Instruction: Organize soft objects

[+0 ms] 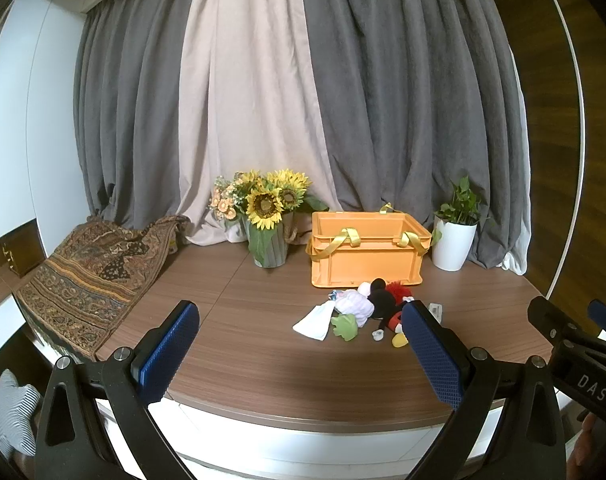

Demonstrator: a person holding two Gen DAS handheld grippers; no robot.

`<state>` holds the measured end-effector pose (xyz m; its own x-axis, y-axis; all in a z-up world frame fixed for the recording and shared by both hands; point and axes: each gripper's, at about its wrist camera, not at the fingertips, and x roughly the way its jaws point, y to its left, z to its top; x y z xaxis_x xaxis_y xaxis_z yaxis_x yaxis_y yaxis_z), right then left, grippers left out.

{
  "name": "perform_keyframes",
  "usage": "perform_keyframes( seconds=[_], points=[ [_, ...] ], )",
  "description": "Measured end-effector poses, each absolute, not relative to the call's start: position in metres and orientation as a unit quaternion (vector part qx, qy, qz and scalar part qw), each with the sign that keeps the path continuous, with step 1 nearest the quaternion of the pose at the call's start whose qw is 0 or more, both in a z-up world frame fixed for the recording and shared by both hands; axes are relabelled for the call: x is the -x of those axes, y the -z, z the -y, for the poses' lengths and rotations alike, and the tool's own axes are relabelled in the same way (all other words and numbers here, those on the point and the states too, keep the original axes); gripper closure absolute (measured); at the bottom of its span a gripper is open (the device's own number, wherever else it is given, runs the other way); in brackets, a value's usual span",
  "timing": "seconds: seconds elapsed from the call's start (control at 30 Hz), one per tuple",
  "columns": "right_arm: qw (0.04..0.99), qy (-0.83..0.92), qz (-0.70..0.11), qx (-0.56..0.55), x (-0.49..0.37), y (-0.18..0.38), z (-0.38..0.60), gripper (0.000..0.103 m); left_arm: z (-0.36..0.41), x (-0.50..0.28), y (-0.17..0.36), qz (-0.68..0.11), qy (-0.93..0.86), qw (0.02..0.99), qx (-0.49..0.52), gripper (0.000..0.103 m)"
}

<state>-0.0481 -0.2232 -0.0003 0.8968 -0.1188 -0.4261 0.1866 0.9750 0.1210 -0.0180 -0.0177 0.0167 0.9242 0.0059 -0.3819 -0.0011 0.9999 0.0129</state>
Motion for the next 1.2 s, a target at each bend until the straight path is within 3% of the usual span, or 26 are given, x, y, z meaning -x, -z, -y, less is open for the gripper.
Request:
perform_keyframes(
  seconds=[1.2],
  points=[
    [0.971, 0.072, -0.214, -0.081, 0.0476, -0.0078, 0.2168, 0.000, 0.0193, 0.0122, -0.0169, -0.192, -0.002, 0.981, -0.004, 0.000]
  ],
)
